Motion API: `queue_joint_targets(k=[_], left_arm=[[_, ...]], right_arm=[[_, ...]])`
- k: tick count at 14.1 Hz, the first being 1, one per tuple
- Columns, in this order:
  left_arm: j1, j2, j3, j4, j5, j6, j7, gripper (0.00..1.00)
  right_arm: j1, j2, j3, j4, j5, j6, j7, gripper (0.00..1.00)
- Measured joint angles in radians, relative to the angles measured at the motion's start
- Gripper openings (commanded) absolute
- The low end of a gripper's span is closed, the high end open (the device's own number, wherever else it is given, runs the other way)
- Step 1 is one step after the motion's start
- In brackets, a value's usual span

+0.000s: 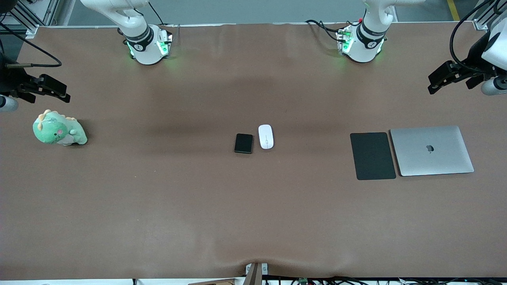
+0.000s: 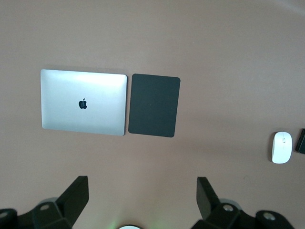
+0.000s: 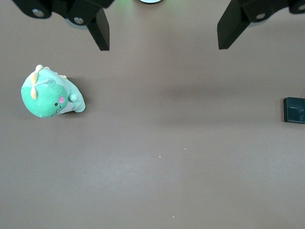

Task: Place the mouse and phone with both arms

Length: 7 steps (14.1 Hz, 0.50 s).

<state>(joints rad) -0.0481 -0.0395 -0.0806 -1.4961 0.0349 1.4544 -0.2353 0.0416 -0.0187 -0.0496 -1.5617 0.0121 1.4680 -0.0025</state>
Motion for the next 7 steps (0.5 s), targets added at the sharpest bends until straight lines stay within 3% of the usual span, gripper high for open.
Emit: queue_joint_targets(k=[7], left_arm=[[0.016,0.000,0.008,0.000,0.001,0.000,0.000,1.00]], right_arm=[[0.000,0.000,0.000,0.000,0.000,0.000,0.000,1.00]])
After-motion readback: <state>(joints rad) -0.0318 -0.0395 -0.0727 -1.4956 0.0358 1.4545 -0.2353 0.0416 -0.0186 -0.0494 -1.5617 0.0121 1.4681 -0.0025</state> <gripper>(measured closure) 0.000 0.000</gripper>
